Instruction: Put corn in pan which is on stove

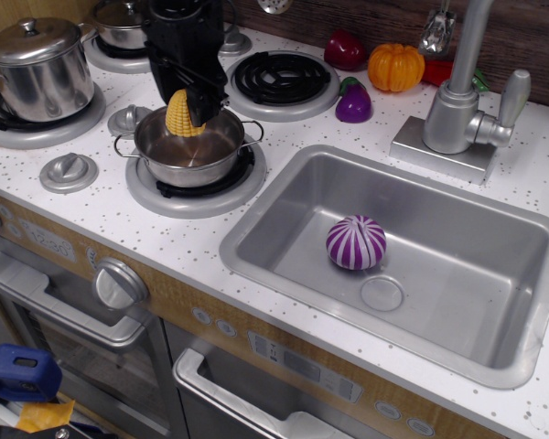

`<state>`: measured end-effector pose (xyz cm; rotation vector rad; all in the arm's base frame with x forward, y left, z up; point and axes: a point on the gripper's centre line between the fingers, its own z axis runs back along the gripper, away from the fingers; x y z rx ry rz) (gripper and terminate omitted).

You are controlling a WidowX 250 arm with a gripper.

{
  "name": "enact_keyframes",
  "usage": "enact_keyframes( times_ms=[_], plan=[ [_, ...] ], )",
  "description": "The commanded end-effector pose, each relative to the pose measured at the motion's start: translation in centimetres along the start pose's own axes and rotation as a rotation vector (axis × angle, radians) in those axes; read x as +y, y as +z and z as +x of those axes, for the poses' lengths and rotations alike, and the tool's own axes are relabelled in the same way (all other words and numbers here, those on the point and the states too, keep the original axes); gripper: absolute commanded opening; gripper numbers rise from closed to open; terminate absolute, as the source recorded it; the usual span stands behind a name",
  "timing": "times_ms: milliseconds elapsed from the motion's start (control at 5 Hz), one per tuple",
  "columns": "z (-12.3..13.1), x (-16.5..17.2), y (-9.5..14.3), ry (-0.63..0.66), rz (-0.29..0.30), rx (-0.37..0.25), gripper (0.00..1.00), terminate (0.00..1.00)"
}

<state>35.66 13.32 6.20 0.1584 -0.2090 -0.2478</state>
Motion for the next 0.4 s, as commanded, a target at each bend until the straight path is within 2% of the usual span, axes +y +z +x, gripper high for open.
enact_keyframes(
  times_ms=[0,200],
  plan=[
    [0.07,0.7,1.24,0.012,0.02,-0.03,1.0,0.0],
    [0.07,0.7,1.24,0.012,0.02,-0.03,1.0,1.0]
  ],
)
